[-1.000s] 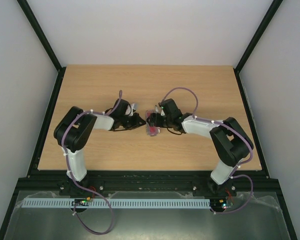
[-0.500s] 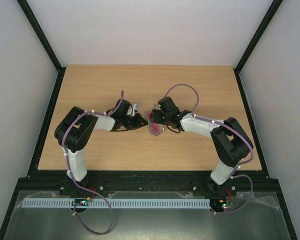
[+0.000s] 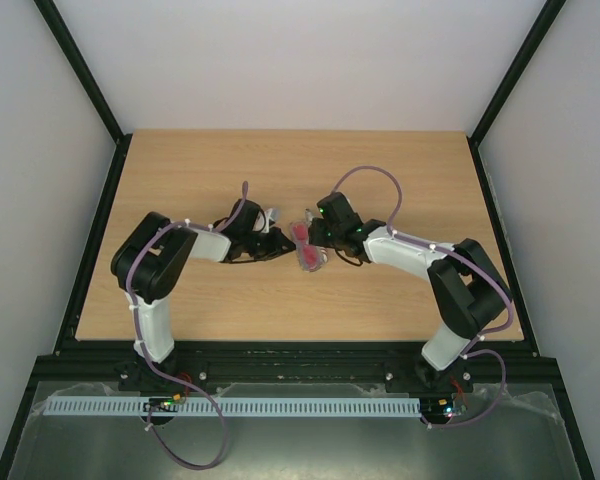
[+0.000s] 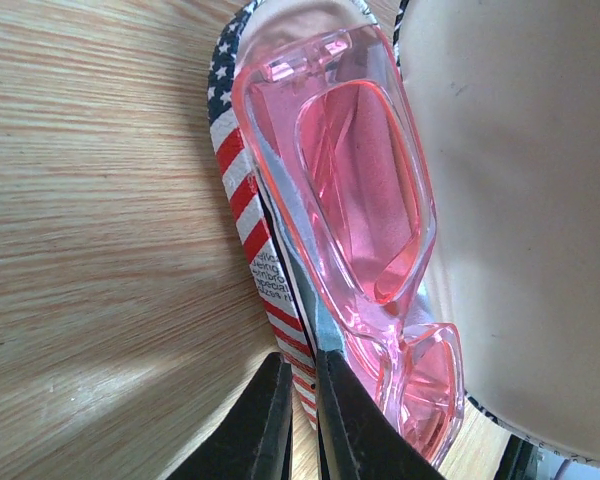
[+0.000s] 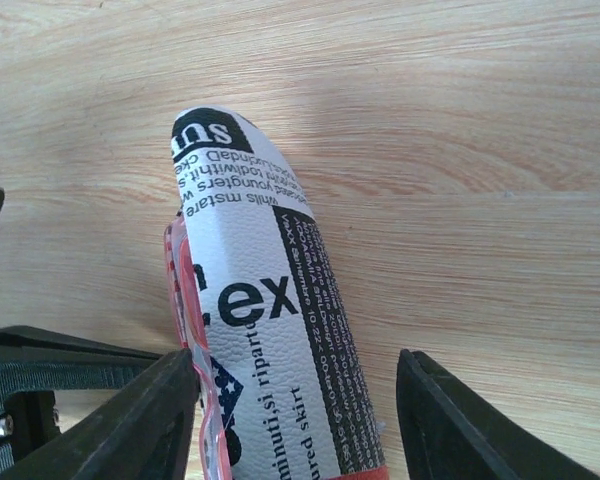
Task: Organize the sunglasses
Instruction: Close the sunglasses case at the center of the board.
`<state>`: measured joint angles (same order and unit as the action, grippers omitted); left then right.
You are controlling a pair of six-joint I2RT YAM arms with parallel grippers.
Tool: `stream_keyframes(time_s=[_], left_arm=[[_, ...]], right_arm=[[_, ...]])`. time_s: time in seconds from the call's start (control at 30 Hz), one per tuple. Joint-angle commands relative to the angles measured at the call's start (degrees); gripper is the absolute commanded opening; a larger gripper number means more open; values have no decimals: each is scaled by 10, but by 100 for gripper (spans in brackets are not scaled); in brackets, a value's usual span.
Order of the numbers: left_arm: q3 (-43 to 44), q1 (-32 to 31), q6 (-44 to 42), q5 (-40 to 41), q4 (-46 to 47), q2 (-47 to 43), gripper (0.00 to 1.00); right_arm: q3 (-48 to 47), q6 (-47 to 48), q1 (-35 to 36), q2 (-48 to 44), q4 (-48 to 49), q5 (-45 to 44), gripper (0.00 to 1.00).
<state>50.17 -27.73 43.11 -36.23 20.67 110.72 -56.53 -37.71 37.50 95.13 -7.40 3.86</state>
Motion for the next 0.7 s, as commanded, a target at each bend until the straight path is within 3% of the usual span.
stream_keyframes(time_s=[0.0, 0.13, 0.23, 0.33, 0.67], left_arm=[[5, -2, 0, -1, 3, 13, 10], [5, -2, 0, 0, 2, 15, 10], [5, -2, -2, 2, 0, 16, 10], [5, -2, -3, 2, 0, 16, 10], [3, -2, -8, 3, -6, 16, 10]], right_arm=[[1, -3, 3, -18, -17, -26, 51], [12, -2, 3, -25, 1, -18, 47], [19, -1, 3, -34, 9, -7, 61], [28, -8, 3, -57, 19, -23, 62], [18, -4, 3, -29, 8, -19, 36]])
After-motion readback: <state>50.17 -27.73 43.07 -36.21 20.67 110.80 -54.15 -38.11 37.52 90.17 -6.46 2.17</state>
